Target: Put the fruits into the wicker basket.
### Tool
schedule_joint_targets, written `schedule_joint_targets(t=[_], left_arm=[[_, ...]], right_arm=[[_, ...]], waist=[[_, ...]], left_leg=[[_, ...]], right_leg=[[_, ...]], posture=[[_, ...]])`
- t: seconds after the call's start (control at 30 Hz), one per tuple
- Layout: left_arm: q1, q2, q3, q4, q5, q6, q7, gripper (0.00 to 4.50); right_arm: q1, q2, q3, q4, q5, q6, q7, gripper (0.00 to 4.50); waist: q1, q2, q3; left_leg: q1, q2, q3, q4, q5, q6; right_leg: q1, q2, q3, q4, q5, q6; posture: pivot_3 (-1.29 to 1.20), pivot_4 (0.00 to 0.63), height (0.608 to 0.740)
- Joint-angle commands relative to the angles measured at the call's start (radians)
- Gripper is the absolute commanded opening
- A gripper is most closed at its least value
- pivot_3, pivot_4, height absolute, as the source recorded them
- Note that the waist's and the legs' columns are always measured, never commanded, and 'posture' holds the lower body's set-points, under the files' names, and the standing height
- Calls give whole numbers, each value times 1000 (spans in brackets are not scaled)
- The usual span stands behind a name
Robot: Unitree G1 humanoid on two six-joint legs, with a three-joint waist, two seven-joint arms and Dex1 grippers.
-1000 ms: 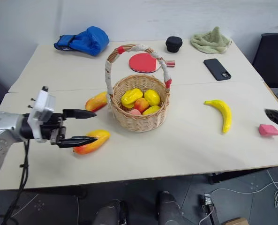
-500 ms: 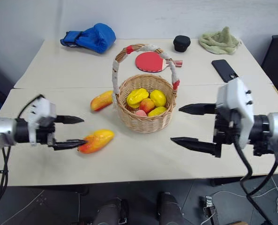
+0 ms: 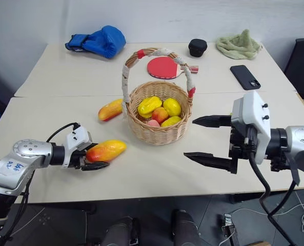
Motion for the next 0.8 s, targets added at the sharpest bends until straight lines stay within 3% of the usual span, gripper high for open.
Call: schedule_joint_targets(t=[0.03, 0.13, 0.23, 0.3, 0.4, 0.5, 0.6, 0.73, 0.8], left_arm=[[-3, 21, 22, -51, -17, -25, -50, 3027], [-50, -9, 105, -145, -164, -11, -116, 3027], [-201, -61, 171, -193, -357, 130, -103, 3027], [-301, -95, 162, -186, -405, 203, -62, 3027], [-432, -145, 95, -143, -369, 267, 18, 3027], [-611, -251, -54, -8, -199, 329, 192, 3027], [-697, -339, -121, 68, -122, 339, 269, 3027], [-740, -433, -104, 127, -105, 340, 319, 4339], [-734, -429, -101, 123, -105, 337, 299, 4442]], right_arm=[[1, -2, -36, -1, -6, -27, 7, 4500], [5, -3, -36, 3, -15, -31, 5, 4500], [2, 0, -27, 3, -18, -35, -5, 4500], [0, 3, -21, 2, -20, -38, -12, 4500], [-4, 9, -14, 4, -23, -44, -21, 4500], [-11, 20, 1, 5, -36, -53, -37, 4500], [-13, 35, 1, -3, -37, -51, -56, 4500], [2, 46, -3, -18, -39, -51, -79, 4500], [8, 47, -7, -27, -34, -50, -88, 4500]], waist=[[1, 0, 0], [2, 0, 0], [8, 0, 0], [14, 0, 0], [16, 0, 0], [17, -1, 0], [24, -1, 0], [23, -1, 0], [22, -1, 0]], left_leg=[[0, 0, 0, 0, 0, 0], [0, 0, 0, 0, 1, 0], [-3, 0, 0, 4, 1, 0], [-6, 1, 0, 11, 2, -2], [-3, -1, 0, 13, 2, -2], [-1, -2, 0, 14, 0, 3], [-2, -2, 0, 14, 1, 3], [-4, -1, 0, 13, 2, 0], [-5, -1, 1, 13, 2, -1]], right_leg=[[0, 0, 0, 0, 0, 0], [0, 0, 0, 0, 0, 0], [0, 0, -1, 1, 0, 0], [1, 1, -2, 3, 0, 0], [4, 0, 0, 4, 1, 2], [8, 1, 0, 2, 2, 3], [8, 1, -1, 0, 2, 3], [5, 1, -1, 0, 3, 3], [2, 1, 0, 2, 3, 4]], posture=[[0, 150, 740], [0, 150, 740], [0, 150, 740], [0, 150, 740], [0, 150, 740], [0, 150, 740], [0, 150, 740], [0, 150, 740], [0, 150, 740]])
